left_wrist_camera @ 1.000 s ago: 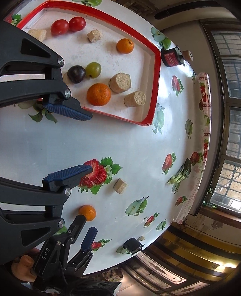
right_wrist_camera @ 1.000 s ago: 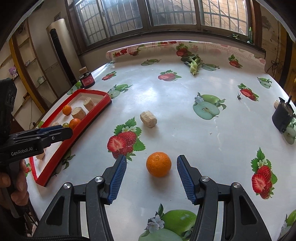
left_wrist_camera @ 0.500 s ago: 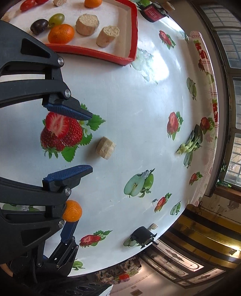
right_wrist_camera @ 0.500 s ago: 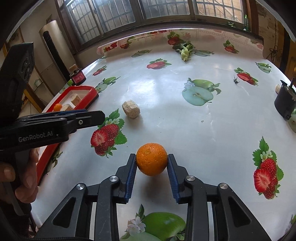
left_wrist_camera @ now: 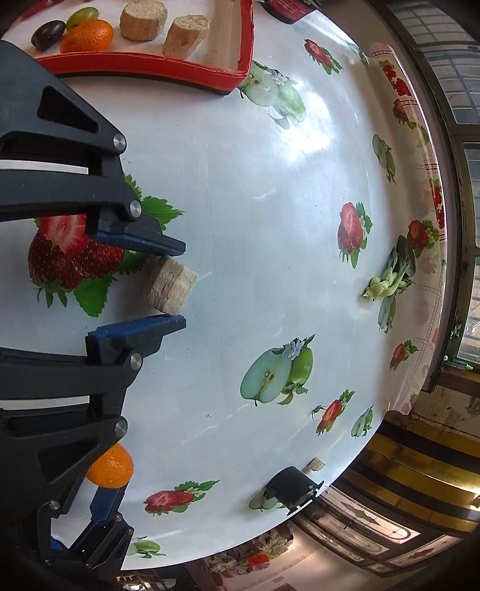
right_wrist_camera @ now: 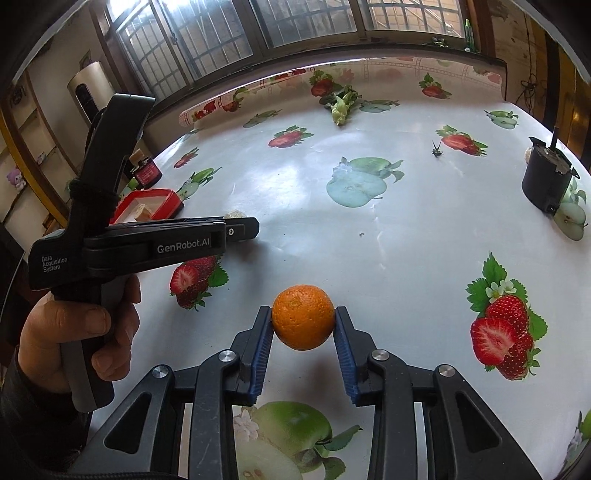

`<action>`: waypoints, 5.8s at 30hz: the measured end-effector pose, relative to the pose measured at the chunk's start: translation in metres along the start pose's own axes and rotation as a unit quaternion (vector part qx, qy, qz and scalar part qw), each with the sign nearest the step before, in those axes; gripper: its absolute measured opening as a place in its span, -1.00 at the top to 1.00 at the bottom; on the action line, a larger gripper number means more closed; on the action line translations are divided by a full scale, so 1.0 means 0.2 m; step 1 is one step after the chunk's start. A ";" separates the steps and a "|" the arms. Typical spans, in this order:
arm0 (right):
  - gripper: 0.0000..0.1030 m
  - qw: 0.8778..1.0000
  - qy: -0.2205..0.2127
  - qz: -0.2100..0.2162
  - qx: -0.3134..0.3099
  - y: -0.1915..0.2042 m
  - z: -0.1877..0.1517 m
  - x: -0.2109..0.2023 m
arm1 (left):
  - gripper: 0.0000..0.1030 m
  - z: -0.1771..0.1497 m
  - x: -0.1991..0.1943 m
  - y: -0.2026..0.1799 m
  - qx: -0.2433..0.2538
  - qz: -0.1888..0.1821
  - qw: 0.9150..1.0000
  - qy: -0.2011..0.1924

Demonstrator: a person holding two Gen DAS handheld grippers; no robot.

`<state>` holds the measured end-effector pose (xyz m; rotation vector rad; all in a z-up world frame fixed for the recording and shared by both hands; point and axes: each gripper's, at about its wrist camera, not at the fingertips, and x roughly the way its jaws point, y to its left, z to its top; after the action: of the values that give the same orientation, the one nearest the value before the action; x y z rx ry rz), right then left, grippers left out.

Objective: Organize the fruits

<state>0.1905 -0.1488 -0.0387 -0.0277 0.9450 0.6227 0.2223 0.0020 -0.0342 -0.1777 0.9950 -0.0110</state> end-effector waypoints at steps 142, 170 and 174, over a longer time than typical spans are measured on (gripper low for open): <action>-0.54 0.945 0.041 0.169 -0.278 1.22 0.03 0.24 | -0.38 -0.94 -0.97 1.01 -0.170 0.176 0.965 -0.093; -0.88 0.908 -0.064 0.232 -0.343 1.02 -0.08 -0.14 | -0.52 -1.06 -1.21 0.67 -0.123 0.198 0.957 -0.175; -0.91 0.910 -0.075 0.236 -0.331 0.97 -0.07 -0.18 | -0.63 -1.08 -1.24 0.61 -0.113 0.204 0.956 -0.180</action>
<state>0.0652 -0.0104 0.0270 -0.3604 0.5494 1.3602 -0.1009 0.1135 0.0386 -0.1738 0.6508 0.4997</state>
